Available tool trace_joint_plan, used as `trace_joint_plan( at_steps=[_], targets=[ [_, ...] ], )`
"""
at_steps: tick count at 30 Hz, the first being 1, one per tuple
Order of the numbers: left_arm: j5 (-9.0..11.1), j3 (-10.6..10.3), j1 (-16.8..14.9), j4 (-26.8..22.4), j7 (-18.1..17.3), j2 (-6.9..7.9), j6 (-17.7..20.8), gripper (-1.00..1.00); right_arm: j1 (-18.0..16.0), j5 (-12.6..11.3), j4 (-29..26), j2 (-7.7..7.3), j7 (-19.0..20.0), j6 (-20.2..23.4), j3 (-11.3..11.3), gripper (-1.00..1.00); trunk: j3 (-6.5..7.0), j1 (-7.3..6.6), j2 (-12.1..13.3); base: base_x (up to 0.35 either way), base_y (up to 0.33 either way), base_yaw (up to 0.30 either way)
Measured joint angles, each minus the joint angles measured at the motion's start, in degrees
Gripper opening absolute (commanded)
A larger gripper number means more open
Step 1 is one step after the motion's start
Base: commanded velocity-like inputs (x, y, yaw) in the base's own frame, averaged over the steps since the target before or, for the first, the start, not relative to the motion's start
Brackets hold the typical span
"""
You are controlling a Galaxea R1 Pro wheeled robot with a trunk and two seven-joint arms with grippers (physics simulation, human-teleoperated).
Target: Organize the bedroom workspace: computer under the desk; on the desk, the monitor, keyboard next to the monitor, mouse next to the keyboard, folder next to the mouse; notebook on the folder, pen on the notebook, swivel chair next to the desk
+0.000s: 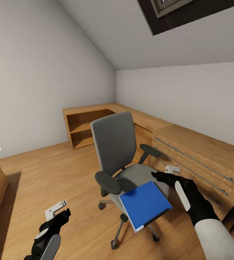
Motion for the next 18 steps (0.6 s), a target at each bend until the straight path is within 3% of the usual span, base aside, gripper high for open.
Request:
trace_joint_plan(
  at_steps=[2,9,18],
  targets=[
    [0.0,0.0,0.0,0.0,0.0,0.00,0.0,1.00,2.7,-1.8,-6.7,0.02,-0.1,5.5,-1.2,1.00,0.00,0.00,0.0,0.000,0.000,0.000],
    [0.0,0.0,0.0,0.0,0.0,0.00,0.0,1.00,8.2,-6.9,-19.8,0.01,-0.1,14.0,-2.9,1.00,0.00,0.00,0.0,0.000,0.000,0.000],
    [0.0,-0.1,0.0,0.0,0.0,-0.01,0.0,1.00,10.5,-9.1,-23.9,0.15,-0.1,15.9,-3.1,1.00,0.00,0.00,0.0,0.000,0.000,0.000]
  ],
)
